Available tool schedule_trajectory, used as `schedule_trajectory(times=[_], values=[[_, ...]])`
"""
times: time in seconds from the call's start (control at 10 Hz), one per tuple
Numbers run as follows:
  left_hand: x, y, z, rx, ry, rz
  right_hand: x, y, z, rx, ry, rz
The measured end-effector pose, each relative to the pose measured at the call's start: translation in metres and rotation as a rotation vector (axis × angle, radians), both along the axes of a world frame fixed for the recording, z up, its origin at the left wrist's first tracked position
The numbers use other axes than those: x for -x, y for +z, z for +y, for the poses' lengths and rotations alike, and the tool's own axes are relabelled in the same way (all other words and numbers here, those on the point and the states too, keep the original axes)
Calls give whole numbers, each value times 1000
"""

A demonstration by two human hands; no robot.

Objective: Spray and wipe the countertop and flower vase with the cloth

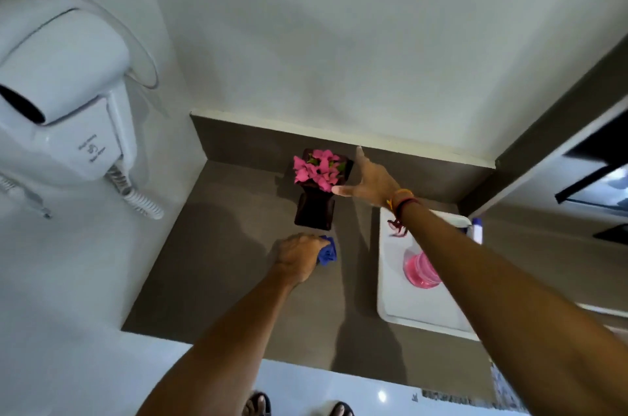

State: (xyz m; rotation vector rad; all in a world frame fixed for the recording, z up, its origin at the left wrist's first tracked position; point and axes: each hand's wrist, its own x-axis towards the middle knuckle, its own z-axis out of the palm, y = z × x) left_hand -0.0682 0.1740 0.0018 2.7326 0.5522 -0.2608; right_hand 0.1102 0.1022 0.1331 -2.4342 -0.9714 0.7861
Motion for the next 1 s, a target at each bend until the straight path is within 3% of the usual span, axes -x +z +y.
schedule_trajectory(times=[0.1,0.2,0.3,0.4,0.5,0.6,0.7,0.8,0.9,1.0], values=[[-2,10,-32,43,15,-245,33,-31,-61,-174,-355,-81],[-20,24,-77,10,-9,-397,64,-71,-113,-149,-586,-69],[-39,26,-124,19,-117,-434,66,-85,-152,-300,-799,252],[-47,9,-156,-11,-273,-300,53,-90,-183,-283,-807,338],[-49,-12,-175,-152,-408,-174,45,-106,-205,-84,-581,233],[-47,-22,-182,-216,-515,-55,55,-120,-217,14,-492,84],[-47,-21,-180,-241,-540,32,65,-131,-223,-18,-476,18],[-54,-15,-180,-255,-584,112,71,-134,-229,80,-384,-63],[-60,-6,-167,-158,-568,59,70,-124,-218,114,-404,-235],[-65,13,-146,-206,-484,-131,62,-100,-195,14,-382,-280]])
